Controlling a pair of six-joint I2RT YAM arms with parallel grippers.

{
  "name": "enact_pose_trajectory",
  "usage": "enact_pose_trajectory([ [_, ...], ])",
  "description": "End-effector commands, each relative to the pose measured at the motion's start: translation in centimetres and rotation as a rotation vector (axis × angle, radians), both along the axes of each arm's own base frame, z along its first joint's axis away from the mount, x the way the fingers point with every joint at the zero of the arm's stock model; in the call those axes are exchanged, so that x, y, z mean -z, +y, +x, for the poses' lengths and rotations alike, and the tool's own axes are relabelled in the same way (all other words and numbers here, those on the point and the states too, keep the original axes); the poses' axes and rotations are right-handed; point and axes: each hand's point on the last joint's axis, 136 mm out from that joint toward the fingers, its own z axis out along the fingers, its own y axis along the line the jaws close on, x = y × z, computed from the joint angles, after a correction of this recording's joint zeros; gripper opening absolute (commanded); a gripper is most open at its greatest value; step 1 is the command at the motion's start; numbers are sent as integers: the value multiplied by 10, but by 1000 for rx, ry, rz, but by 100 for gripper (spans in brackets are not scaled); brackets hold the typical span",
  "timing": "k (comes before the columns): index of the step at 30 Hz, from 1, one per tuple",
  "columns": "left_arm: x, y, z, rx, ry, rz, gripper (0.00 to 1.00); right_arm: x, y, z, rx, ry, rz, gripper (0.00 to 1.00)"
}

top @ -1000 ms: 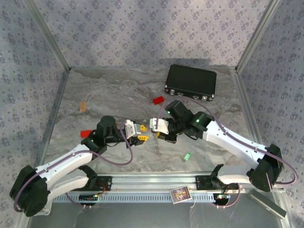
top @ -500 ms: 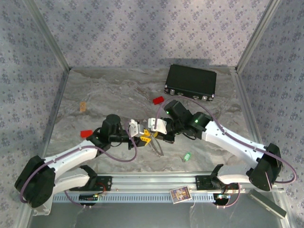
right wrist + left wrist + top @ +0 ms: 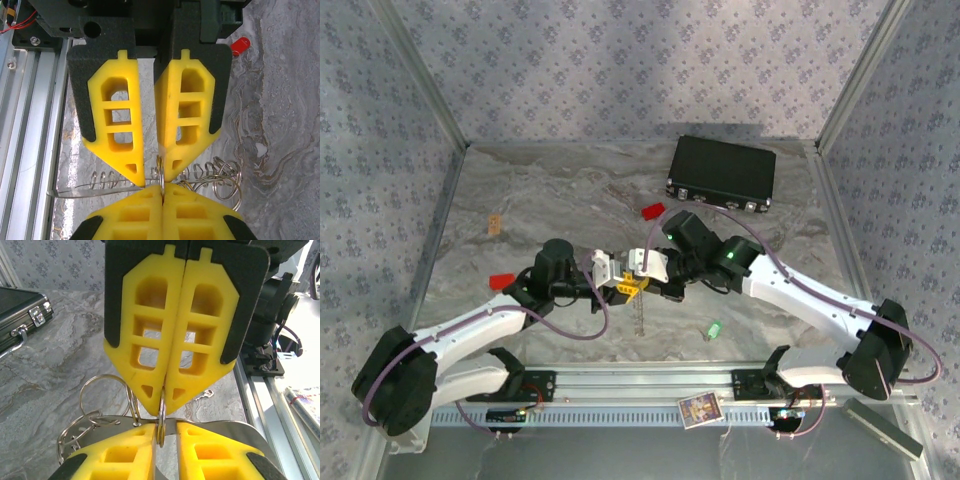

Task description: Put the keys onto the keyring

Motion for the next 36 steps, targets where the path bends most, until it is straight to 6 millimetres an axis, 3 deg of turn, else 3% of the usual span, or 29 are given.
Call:
enact_pose_trajectory([
  [1,-21,-5,-2,40,-32,-48,17,-4,8,0,-3,8,20,0],
  [11,-16,-2,0,14,-40,-27,21,-3,3,3,17,-5,5,0],
  [17,-19,-3,-2,23,-40,-38,15,-2,6,1,6,7,8,0],
  [22,-21,-3,-1,24,-44,-40,0,-1,7,0,3,14,9,0],
  [27,-25,-1,7,-42,-37,-51,0,-2,4,1,21,20,31,0],
  [28,-26,0,10,-64,-28,-55,0,-4,4,2,29,18,43,8],
  [29,-26,0,14,-100,-13,-59,0,-5,4,3,40,19,56,23],
  [31,-23,0,24,-176,40,-48,0,-11,2,5,55,18,93,39],
  [33,-18,2,35,-267,101,-9,0,-19,-3,11,93,7,136,46],
  [36,-12,12,56,-446,190,28,0,-28,-15,15,148,-28,181,46],
])
